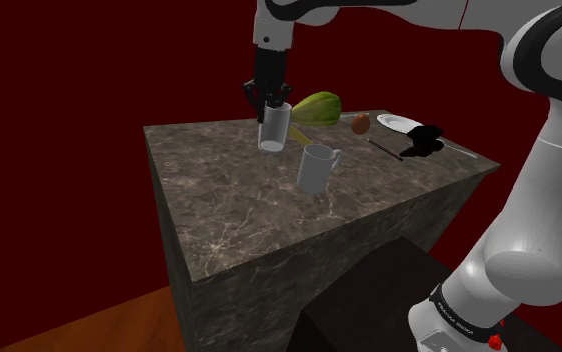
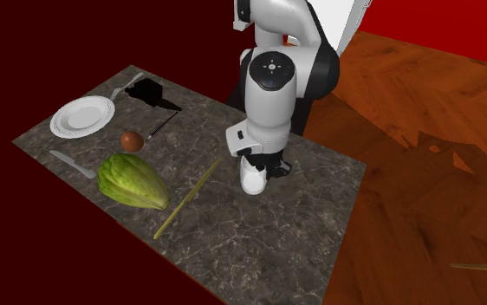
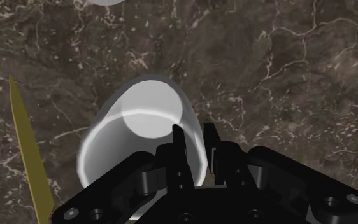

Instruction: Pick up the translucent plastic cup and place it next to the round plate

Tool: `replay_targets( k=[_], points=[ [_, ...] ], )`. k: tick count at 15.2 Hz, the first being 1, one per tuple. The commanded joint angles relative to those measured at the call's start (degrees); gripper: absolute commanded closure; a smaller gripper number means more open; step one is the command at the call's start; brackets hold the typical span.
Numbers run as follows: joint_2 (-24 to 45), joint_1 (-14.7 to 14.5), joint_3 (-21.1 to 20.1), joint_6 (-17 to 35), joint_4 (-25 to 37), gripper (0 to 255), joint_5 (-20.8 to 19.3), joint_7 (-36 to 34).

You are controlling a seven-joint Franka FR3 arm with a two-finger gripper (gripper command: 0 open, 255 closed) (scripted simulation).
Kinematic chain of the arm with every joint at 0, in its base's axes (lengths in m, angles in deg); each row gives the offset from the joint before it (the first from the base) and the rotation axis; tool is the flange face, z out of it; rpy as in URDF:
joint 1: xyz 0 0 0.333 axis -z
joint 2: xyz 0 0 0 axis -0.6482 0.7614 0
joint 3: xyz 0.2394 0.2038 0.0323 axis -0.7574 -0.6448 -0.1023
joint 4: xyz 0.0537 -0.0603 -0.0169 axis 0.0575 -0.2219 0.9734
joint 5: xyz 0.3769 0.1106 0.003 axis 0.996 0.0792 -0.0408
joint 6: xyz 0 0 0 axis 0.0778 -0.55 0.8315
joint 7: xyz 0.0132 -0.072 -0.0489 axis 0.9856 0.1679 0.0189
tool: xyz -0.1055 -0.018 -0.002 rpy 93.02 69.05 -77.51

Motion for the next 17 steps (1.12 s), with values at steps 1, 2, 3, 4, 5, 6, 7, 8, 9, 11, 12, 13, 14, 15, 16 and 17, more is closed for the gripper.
replay_targets(
  k=[1,2,3,4,5,6,7,8,9,11,12,13,14,15,16,17],
  points=[
    [0.2,-0.1,0.0,-1.6,1.9,255,-0.1,-0.1],
    [0.3,-0.1,0.0,-2.4,2.8,255,-0.1,-0.1],
    [0.4,-0.1,-0.1,-3.2,3.7,255,-0.1,-0.2],
    [0.6,-0.2,-0.1,-4.1,4.6,255,-0.1,-0.2],
    [0.7,-0.2,-0.1,-4.9,5.6,255,-0.2,-0.3],
    [0.9,-0.2,-0.1,-5.7,6.6,255,-0.2,-0.3],
    [1.1,-0.3,-0.1,-6.6,7.6,255,-0.2,-0.4],
    [1.3,-0.3,-0.1,-7.4,8.7,255,-0.3,-0.4],
    [1.5,-0.4,-0.1,-8.3,9.8,255,-0.3,-0.5],
    [2.0,-0.5,-0.2,-10.1,12.0,255,-0.5,-0.6],
    [2.0,-0.5,-0.2,-10.1,12.0,255,-0.5,-0.6],
    [1.0,0.4,0.3,-9.8,10.7,255,-0.2,0.7],
    [0.0,1.3,0.8,-9.5,9.4,255,0.0,2.1],
    [-0.9,2.2,1.3,-9.2,8.2,255,0.2,3.4],
    [-1.7,3.1,1.8,-9.0,7.2,255,0.4,4.8],
    [-2.5,3.9,2.4,-8.9,6.2,255,0.5,6.1]
  ],
)
